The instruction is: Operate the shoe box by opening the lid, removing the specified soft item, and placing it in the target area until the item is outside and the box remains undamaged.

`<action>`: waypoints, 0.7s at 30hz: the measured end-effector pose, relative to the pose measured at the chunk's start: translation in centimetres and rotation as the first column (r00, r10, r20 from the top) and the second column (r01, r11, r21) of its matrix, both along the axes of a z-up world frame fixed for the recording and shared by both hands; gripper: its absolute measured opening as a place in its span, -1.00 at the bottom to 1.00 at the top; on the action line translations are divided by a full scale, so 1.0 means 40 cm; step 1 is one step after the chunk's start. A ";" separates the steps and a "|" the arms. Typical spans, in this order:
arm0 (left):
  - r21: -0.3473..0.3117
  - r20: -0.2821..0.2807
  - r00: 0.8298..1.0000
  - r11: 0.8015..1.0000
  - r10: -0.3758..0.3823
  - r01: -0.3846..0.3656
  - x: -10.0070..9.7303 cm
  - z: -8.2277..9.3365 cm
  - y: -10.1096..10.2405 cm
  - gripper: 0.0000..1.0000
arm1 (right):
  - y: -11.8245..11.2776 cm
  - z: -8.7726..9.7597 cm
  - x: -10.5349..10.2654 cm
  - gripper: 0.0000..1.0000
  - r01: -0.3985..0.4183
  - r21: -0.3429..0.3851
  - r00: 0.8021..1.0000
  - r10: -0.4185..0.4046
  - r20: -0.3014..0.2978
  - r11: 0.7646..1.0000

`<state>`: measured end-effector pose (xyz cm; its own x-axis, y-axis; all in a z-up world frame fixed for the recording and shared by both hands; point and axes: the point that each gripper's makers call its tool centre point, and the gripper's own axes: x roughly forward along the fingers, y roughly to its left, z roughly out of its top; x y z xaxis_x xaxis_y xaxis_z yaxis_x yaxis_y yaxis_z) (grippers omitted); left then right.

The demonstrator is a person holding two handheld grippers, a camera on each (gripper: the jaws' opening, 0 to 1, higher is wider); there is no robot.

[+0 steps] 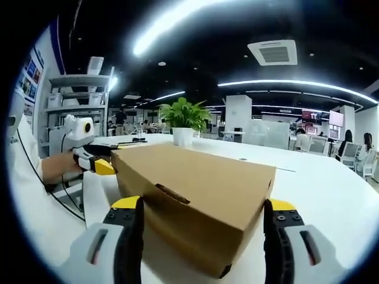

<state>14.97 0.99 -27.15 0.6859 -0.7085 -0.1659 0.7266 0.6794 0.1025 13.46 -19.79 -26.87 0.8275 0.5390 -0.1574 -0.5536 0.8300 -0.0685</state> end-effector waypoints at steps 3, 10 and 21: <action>-0.004 -0.008 1.000 1.000 -0.006 0.006 0.011 -0.001 0.003 0.23 | -0.004 -0.003 0.002 0.63 -0.012 -0.034 1.000 0.012 -0.018 0.999; -0.013 -0.008 1.000 1.000 0.000 0.000 0.011 -0.003 0.005 0.23 | -0.002 -0.007 0.008 0.63 -0.003 -0.044 0.999 0.001 -0.034 0.999; 0.012 0.008 1.000 1.000 0.021 -0.021 0.010 0.001 0.014 0.19 | -0.005 -0.006 0.013 0.63 0.002 -0.046 1.000 -0.003 -0.019 0.999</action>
